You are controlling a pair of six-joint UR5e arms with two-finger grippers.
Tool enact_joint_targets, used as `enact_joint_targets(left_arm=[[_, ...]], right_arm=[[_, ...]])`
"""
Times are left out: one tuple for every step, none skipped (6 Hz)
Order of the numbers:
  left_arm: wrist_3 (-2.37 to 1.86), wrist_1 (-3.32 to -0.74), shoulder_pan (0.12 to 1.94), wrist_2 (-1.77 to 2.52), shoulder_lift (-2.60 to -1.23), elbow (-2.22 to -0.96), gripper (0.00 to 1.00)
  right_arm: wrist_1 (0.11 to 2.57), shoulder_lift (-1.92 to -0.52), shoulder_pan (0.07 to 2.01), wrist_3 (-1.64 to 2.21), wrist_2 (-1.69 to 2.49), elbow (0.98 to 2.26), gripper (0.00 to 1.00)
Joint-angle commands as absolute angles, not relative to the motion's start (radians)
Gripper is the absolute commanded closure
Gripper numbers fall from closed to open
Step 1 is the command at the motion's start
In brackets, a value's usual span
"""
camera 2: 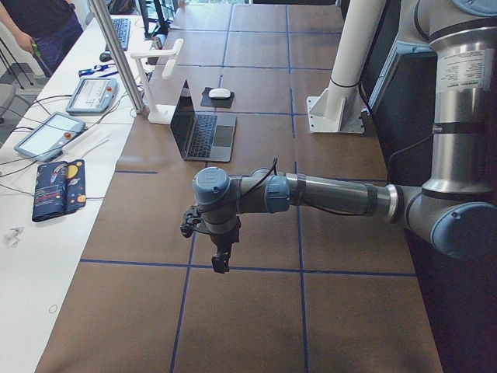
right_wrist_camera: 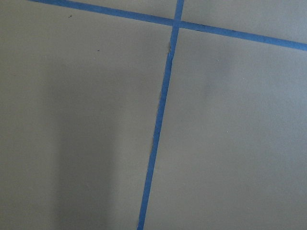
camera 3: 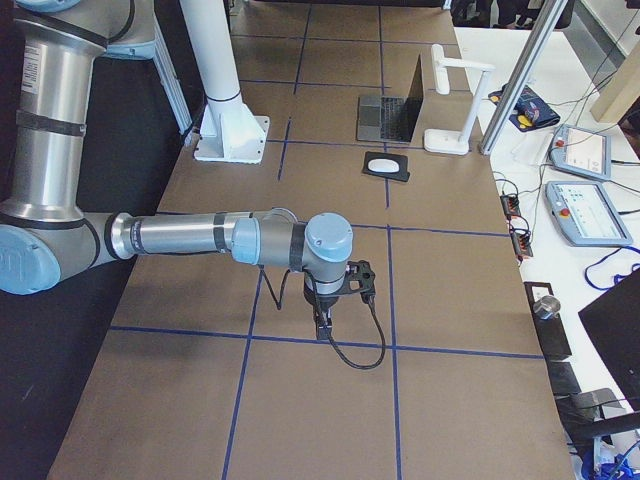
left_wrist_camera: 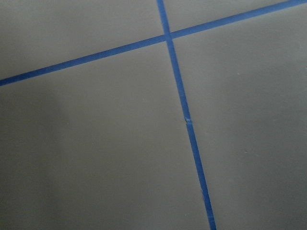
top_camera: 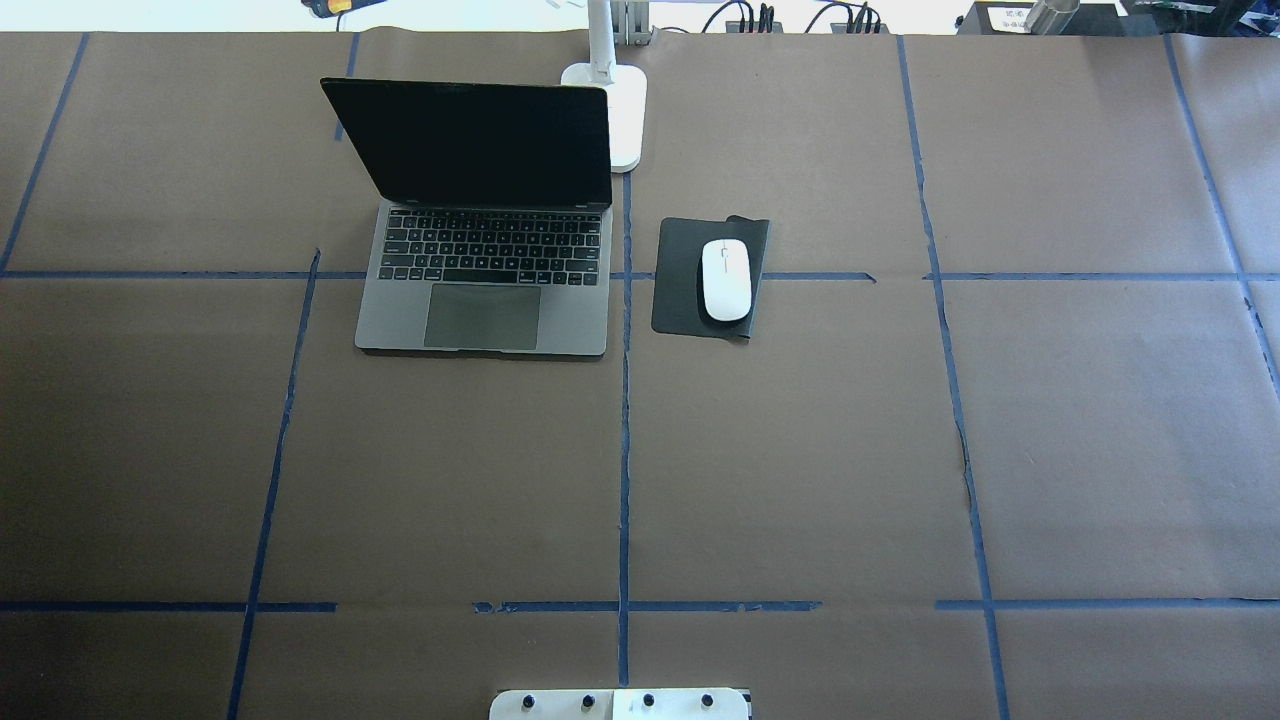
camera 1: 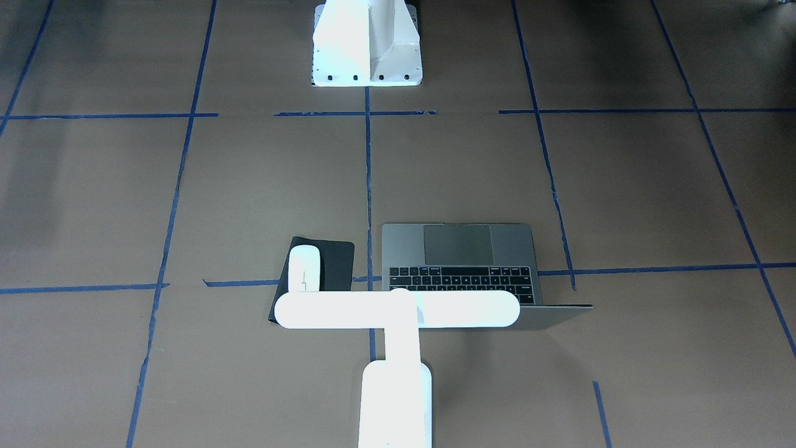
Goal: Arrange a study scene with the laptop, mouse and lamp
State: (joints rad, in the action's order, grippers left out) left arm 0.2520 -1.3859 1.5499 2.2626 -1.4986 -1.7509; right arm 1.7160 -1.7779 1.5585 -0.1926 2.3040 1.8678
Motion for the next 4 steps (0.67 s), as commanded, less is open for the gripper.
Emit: enact_joint_targets(left_arm=[[0.250, -1.385, 1.549, 2.267, -1.489, -1.746, 0.00], [0.177, -1.387, 1.549, 2.266, -1.494, -1.758, 0.00], [0.181, -1.387, 1.543, 2.260, -1.494, -1.762, 0.00], [0.179, -1.388, 1.537, 2.258, -1.496, -1.756, 0.00]], right_arm=[[1.715, -1.778, 1.559, -0.193, 2.304, 1.868, 0.00], [1.715, -1.778, 1.559, -0.193, 2.303, 1.868, 0.00], [1.715, -1.778, 1.559, -0.193, 2.304, 1.868, 0.00], [1.717, -1.778, 1.559, -0.192, 2.304, 1.868, 0.00]])
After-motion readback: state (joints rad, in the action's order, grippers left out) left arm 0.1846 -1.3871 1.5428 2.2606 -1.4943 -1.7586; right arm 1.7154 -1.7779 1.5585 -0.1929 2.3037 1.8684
